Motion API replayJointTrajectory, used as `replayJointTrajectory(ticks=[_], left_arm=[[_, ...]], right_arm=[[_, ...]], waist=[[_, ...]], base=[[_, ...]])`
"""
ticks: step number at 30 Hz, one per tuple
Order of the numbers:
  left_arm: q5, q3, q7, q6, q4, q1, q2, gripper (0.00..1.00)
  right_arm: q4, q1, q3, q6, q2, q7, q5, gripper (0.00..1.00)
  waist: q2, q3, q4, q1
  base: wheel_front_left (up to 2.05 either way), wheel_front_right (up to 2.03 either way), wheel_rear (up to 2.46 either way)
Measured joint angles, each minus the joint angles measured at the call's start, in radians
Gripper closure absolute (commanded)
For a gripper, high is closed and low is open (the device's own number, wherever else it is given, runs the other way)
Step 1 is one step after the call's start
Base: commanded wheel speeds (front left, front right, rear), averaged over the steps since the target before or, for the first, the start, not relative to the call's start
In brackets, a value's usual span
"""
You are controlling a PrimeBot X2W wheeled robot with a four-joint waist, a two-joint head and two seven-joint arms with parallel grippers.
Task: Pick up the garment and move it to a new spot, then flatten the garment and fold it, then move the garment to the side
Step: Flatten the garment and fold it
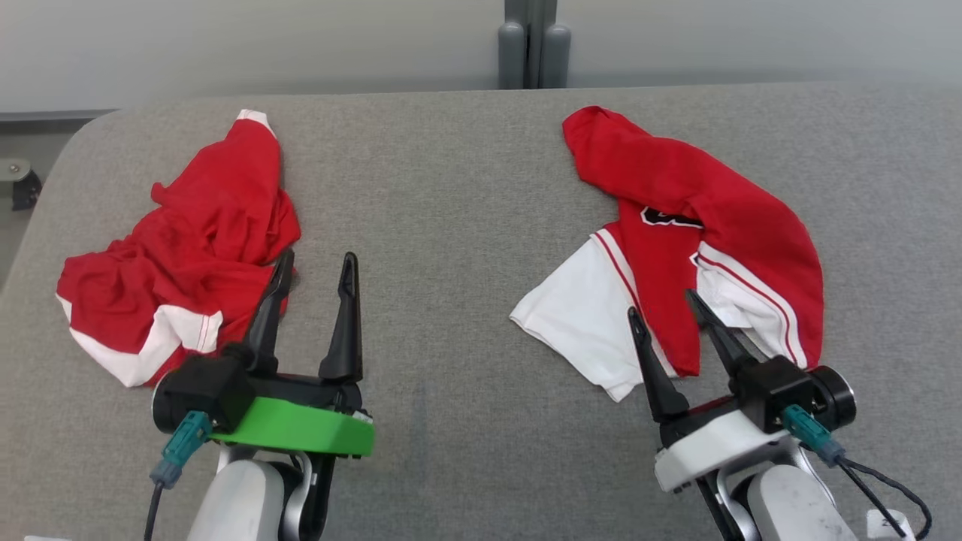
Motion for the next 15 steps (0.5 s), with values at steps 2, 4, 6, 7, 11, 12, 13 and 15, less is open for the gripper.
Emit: replayJointTrajectory(ticks=[2, 4, 6, 7, 11, 12, 13, 15], left_arm=[[0.000, -0.010, 0.000, -0.005, 0.008, -0.003, -0.006, 0.00], [0.000, -0.019, 0.000, -0.008, 0.016, -0.004, -0.009, 0.00], [0.000, -0.031, 0.000, -0.009, 0.027, -0.004, -0.010, 0.00], [0.001, -0.036, 0.000, -0.009, 0.031, -0.005, -0.010, 0.00], [-0.002, -0.047, 0.000, -0.012, 0.036, -0.008, -0.012, 0.00], [-0.010, -0.050, 0.000, -0.007, 0.035, -0.009, -0.012, 0.00], [-0.016, -0.053, 0.000, -0.007, 0.034, -0.010, -0.012, 0.00], [-0.021, -0.062, 0.000, -0.003, 0.034, -0.012, -0.012, 0.00]], right_arm=[[0.039, -0.031, 0.018, 0.000, 0.001, 0.027, 0.004, 0.00], [0.090, -0.062, 0.042, 0.000, -0.005, 0.068, -0.010, 0.00], [0.136, -0.090, 0.053, 0.000, -0.016, 0.100, -0.016, 0.00], [0.162, -0.105, 0.060, 0.000, -0.025, 0.121, -0.020, 0.00], [0.248, -0.144, 0.059, 0.000, -0.048, 0.184, -0.023, 0.00], [0.267, -0.155, 0.054, 0.000, -0.053, 0.198, -0.023, 0.00], [0.286, -0.167, 0.053, 0.000, -0.062, 0.209, -0.025, 0.00], [0.315, -0.182, 0.051, 0.000, -0.072, 0.223, -0.030, 0.00]], waist=[[0.0000, 0.009, 0.019, 0.0000], [0.0000, 0.020, 0.043, 0.0000], [0.0000, 0.031, 0.066, 0.0000], [0.0000, 0.037, 0.079, 0.0000], [0.0000, 0.056, 0.129, 0.0000], [0.0000, 0.062, 0.142, 0.0000], [0.0000, 0.067, 0.155, 0.0000], [0.0000, 0.076, 0.178, 0.0000]], base=[[0.00, 0.00, 0.00], [0.00, 0.00, 0.00], [0.00, 0.00, 0.00], [0.00, 0.00, 0.00], [0.00, 0.00, 0.00], [0.00, 0.00, 0.00], [0.00, 0.00, 0.00], [0.00, 0.00, 0.00]])
